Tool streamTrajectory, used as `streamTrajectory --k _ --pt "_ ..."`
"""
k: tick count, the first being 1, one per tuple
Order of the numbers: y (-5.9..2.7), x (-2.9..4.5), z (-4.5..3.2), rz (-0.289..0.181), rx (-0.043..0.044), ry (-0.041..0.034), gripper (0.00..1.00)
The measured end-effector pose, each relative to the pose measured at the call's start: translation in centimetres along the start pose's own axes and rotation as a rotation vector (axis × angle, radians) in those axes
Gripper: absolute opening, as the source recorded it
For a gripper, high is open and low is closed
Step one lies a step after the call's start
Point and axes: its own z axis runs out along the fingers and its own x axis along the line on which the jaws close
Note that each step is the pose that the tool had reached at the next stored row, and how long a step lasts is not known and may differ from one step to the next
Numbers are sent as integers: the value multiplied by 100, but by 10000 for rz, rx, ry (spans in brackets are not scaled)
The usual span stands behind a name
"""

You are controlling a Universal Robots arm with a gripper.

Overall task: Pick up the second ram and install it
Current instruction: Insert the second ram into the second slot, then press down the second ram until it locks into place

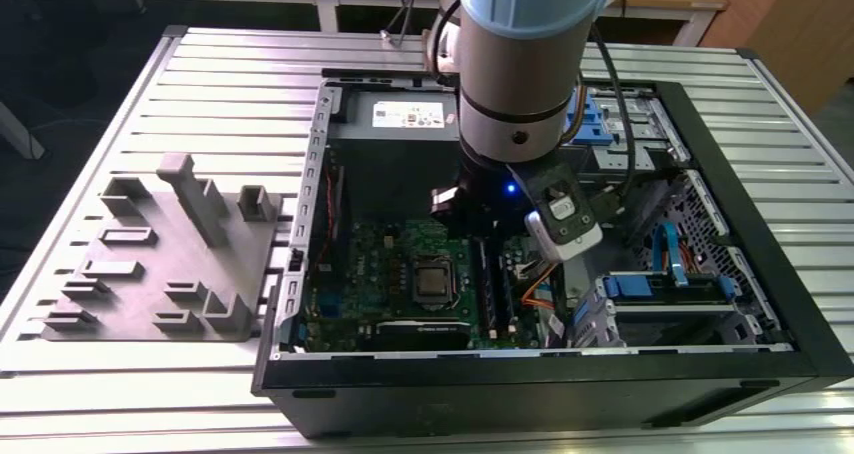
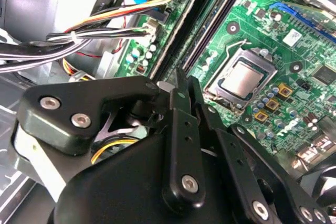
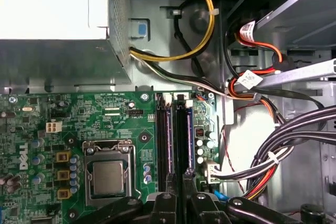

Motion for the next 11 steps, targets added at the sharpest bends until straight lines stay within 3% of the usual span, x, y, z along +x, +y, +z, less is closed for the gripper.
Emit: streamTrajectory --k 3,4,11 --pt "0 0 0 0 2 0 14" --pt "0 0 0 1 2 0 7" --pt "0 0 0 -1 14 0 7"
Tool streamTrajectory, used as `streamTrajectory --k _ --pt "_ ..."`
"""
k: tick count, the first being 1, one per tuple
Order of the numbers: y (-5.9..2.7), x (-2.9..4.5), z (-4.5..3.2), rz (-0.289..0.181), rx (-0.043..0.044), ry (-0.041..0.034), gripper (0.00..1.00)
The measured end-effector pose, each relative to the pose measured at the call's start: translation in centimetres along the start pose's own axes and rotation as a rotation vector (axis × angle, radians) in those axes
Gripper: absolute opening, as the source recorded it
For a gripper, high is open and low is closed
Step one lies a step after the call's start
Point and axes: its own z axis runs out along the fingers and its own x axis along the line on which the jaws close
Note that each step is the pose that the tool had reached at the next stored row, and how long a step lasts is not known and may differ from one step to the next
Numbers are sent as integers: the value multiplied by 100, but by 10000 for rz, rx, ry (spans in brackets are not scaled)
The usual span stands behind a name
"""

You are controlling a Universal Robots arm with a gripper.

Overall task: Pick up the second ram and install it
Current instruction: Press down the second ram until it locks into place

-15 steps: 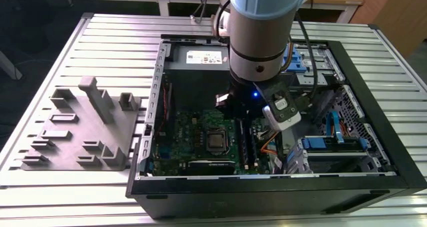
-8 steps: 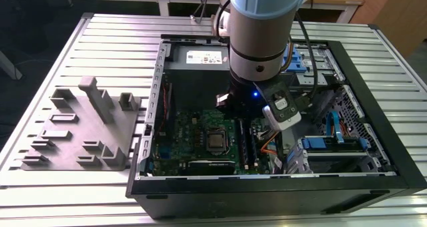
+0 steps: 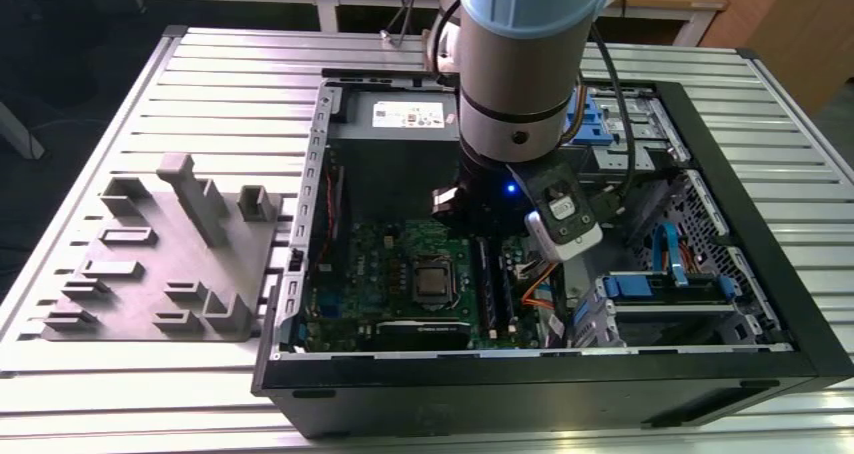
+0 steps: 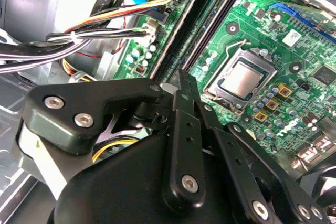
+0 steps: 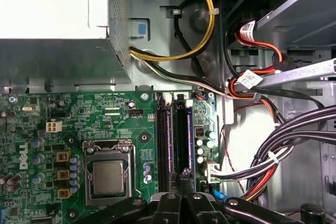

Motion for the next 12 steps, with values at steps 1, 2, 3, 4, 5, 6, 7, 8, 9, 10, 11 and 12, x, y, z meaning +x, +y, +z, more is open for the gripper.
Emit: streamTrajectory --k 1,2,3,4,5,6,7,8,9,10,11,12 --pt "0 0 0 0 1 0 7" --pt "0 0 0 0 1 0 7" --pt "0 0 0 0 1 0 7" --pt "0 0 0 0 2 0 7" --pt "0 0 0 0 2 0 7" --pt "0 0 0 0 3 0 7" --pt "0 0 0 -1 3 0 7" --pt "0 0 0 -1 3 0 7" --pt "1 0 0 -1 3 0 7" --pt "6 0 -1 0 5 0 7" --pt "13 1 0 1 5 0 7" --pt "23 2 1 0 4 0 7"
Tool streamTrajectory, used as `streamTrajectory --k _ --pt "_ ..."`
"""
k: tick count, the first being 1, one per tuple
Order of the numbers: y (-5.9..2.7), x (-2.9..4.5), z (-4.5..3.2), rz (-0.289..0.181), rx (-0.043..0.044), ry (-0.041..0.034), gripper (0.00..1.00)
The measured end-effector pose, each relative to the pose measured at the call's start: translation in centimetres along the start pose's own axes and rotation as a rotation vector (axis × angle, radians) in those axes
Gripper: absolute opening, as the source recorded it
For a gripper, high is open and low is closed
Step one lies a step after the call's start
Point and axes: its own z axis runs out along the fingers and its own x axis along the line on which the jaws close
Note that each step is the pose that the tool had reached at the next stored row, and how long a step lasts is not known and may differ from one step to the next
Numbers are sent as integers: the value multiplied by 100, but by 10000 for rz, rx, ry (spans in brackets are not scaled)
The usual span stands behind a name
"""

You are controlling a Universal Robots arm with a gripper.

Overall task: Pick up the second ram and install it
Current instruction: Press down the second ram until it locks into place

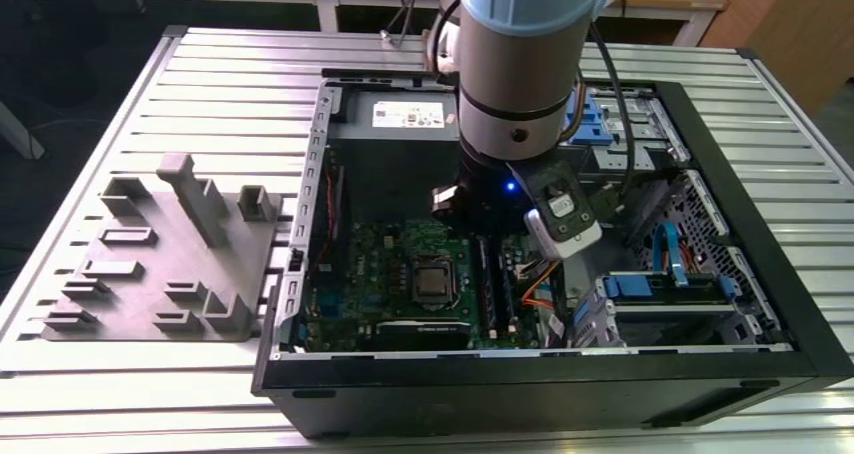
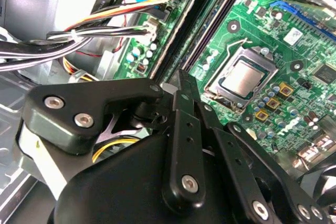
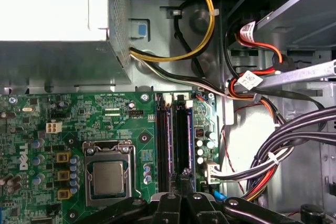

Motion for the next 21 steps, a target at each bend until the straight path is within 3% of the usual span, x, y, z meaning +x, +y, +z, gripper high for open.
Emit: streamTrajectory --k 15,21 --pt "297 18 28 0 -7 0 7" --pt "309 19 31 -1 -7 0 7"
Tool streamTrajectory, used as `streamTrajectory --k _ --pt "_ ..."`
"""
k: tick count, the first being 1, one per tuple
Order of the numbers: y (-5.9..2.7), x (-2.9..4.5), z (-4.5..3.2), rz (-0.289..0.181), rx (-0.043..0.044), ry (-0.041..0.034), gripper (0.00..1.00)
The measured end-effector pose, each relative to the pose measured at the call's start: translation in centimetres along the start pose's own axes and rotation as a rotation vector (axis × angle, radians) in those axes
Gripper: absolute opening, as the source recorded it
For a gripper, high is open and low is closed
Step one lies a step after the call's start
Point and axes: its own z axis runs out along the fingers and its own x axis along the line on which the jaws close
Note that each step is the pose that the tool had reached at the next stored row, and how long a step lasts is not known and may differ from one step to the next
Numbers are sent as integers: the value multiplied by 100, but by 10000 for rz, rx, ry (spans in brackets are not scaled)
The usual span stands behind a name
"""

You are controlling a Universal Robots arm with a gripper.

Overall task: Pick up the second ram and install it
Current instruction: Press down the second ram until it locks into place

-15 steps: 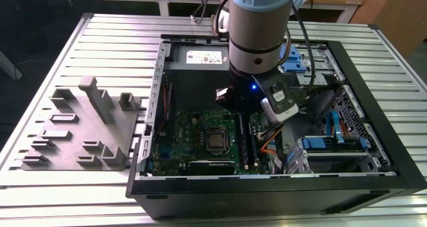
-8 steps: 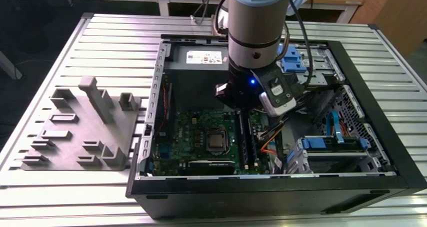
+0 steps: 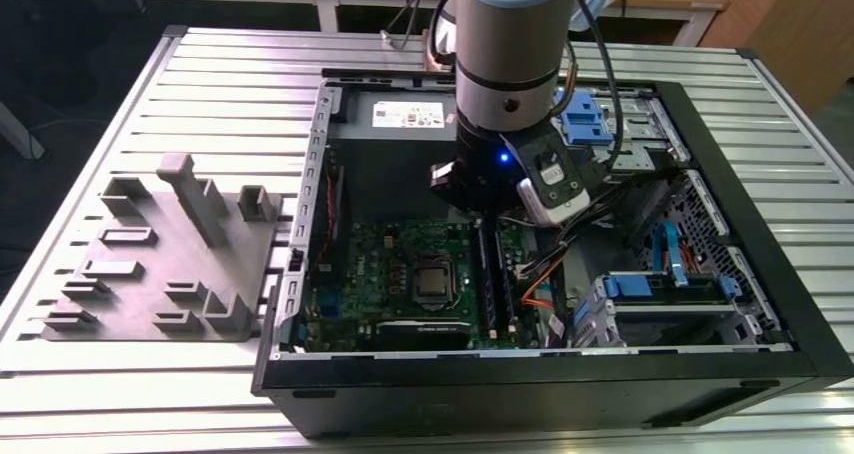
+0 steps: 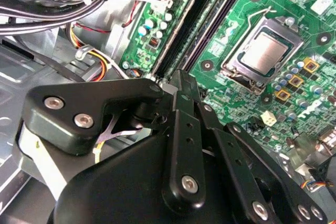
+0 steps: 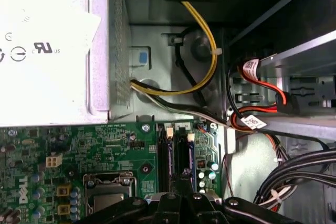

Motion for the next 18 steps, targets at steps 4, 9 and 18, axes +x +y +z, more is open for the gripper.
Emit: streamTrajectory --k 4,9,18 --pt "59 9 54 0 -2 -1 7" --pt "64 19 138 0 -2 0 7" --pt "65 10 145 28 31 548 7"
